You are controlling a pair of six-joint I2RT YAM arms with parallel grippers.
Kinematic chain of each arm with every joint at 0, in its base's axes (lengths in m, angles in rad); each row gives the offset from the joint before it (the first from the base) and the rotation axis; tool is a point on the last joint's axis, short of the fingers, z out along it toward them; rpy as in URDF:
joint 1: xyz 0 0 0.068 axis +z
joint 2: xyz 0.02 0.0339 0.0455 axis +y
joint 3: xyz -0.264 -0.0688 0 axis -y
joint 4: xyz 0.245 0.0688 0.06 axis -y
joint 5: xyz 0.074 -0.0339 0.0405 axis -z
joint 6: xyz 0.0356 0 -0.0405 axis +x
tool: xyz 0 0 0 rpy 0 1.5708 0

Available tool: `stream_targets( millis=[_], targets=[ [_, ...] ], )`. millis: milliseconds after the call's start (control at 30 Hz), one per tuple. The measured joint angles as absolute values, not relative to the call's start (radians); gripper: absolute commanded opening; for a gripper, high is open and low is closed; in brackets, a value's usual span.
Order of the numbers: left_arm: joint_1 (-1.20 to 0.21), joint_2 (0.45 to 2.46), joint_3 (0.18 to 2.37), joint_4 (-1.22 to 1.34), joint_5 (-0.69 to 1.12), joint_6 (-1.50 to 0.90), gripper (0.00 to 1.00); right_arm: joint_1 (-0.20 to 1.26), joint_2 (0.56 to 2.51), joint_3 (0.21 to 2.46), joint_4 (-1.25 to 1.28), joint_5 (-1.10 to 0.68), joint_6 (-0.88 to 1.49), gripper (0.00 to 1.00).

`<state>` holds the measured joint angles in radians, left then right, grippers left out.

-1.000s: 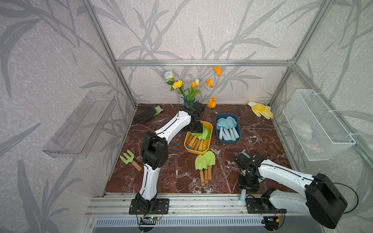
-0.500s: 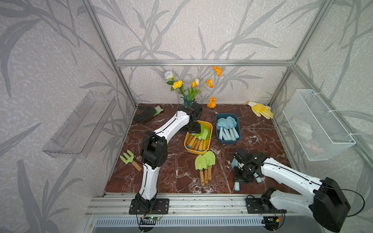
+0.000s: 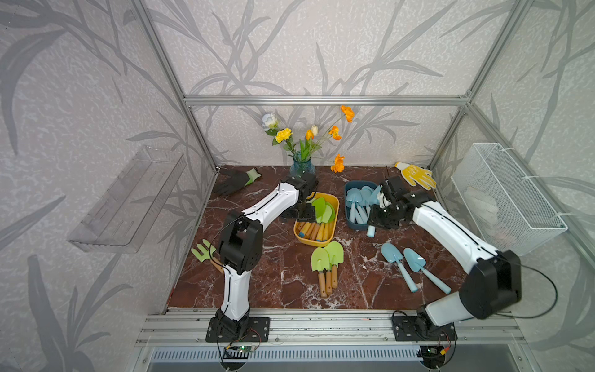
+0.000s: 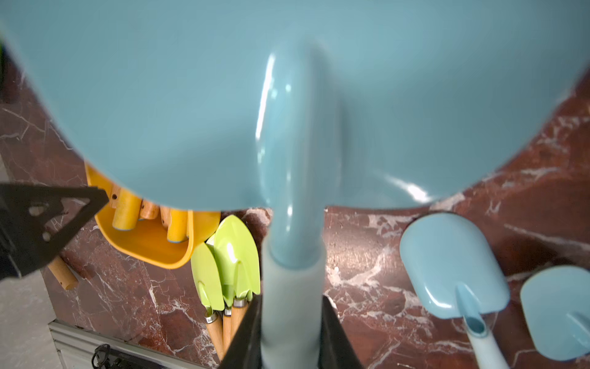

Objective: Sort the small shovels by color and place them into the storage box
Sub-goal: Pick up the shovel from the center of the board, then place the shovel in the storage box, then pick up the shovel from the center of the board.

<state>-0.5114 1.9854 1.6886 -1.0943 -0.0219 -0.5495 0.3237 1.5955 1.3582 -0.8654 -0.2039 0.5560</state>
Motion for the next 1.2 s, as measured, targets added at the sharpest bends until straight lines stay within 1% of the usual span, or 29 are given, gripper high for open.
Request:
stream_targets(
  millis=[100,233,333,467,533,567,600,667,700,767,833,900,1200],
  targets=[
    [-0.518,1.938,1.604,-1.087,-0.024,-0.542,0.91,0.286,1.772,1.515,-0.857,-0.227,0.5,0.07],
    [-0.551,1.867,1.495,-1.084,-0.041,-0.521,0.92,0.255,1.943,1.633,-0.857,-0.247,0.445,0.07],
    [-0.578,1.803,1.419,-1.08,-0.046,-0.503,0.93,0.244,2.027,1.67,-0.859,-0.252,0.425,0.09],
    [-0.607,1.732,1.333,-1.069,-0.017,-0.481,0.93,0.238,2.088,1.671,-0.862,-0.257,0.414,0.11],
    [-0.623,1.708,1.298,-1.066,0.009,-0.474,0.93,0.237,2.108,1.673,-0.863,-0.263,0.413,0.15],
    [-0.631,1.7,1.283,-1.064,0.022,-0.472,0.93,0.236,2.115,1.673,-0.862,-0.264,0.413,0.19],
    [-0.638,1.693,1.268,-1.063,0.034,-0.471,0.94,0.236,2.12,1.673,-0.863,-0.266,0.413,0.26],
    [-0.652,1.685,1.249,-1.061,0.056,-0.471,0.94,0.236,2.123,1.673,-0.864,-0.27,0.413,0.38],
    [-0.66,1.684,1.242,-1.061,0.064,-0.471,0.94,0.236,2.123,1.673,-0.866,-0.27,0.412,0.42],
    [-0.676,1.683,1.232,-1.058,0.083,-0.472,0.95,0.236,2.122,1.676,-0.867,-0.268,0.413,0.48],
    [-0.692,1.683,1.221,-1.048,0.099,-0.473,0.95,0.236,2.112,1.675,-0.873,-0.258,0.414,0.5],
    [-0.707,1.683,1.212,-1.039,0.118,-0.476,0.95,0.238,2.085,1.671,-0.878,-0.239,0.415,0.5],
    [-0.772,1.695,1.181,-0.982,0.201,-0.502,0.95,0.236,1.827,1.6,-0.876,-0.21,0.415,0.5]
  ],
)
